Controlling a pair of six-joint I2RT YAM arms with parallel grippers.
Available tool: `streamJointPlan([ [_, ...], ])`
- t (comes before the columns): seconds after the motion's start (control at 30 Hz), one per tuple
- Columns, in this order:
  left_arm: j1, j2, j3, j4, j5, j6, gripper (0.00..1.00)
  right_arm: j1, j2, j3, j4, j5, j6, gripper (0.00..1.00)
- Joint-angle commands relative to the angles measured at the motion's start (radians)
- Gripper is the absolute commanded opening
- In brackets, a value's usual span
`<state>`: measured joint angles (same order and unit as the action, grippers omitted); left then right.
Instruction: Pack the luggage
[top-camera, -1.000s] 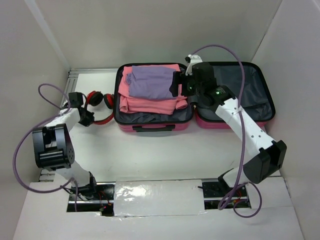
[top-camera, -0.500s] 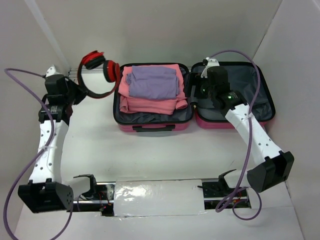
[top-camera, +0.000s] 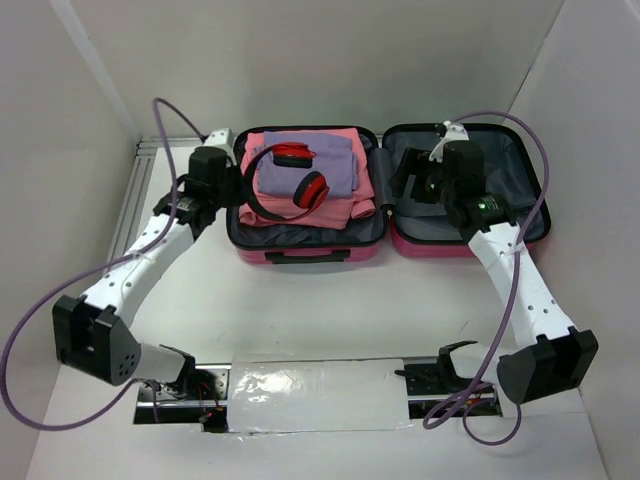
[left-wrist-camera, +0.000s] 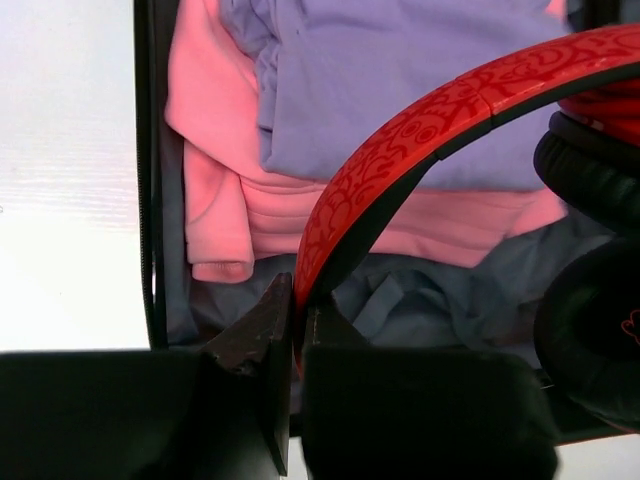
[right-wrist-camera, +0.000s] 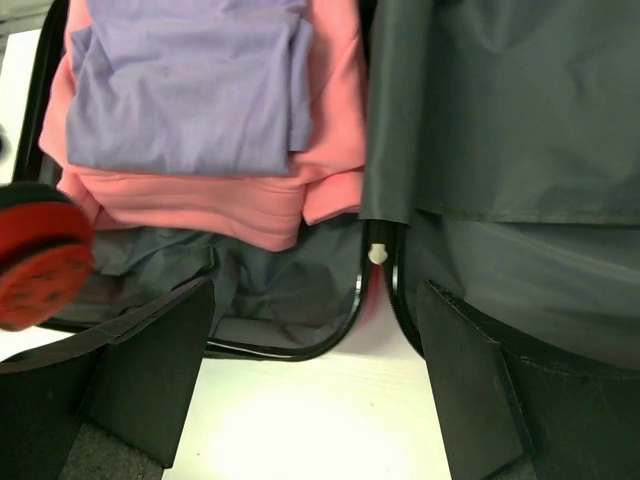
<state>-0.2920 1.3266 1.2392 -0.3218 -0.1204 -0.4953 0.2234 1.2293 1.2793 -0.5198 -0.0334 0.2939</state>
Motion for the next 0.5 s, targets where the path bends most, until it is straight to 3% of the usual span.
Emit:
streamJointPlan([
  [0.0,-0.055,0.086,0.059,0.141,-0.088,0.058,0.0,-0.038,-0.031,-0.027,0.007,-0.01,-0.01,0.88],
  [0.3,-0.124,0.241,0.003,0.219,-0.238,-0.043,0.0,-0.098,-0.022,-0.06,0.017,-0.056,-0.019,0.9],
  [0.47,-0.196,0.29,-0.036,0.299,-0.278,0.073,0.0,-0.119,-0.022,-0.08,0.017,-0.056,-0.019,0.9],
])
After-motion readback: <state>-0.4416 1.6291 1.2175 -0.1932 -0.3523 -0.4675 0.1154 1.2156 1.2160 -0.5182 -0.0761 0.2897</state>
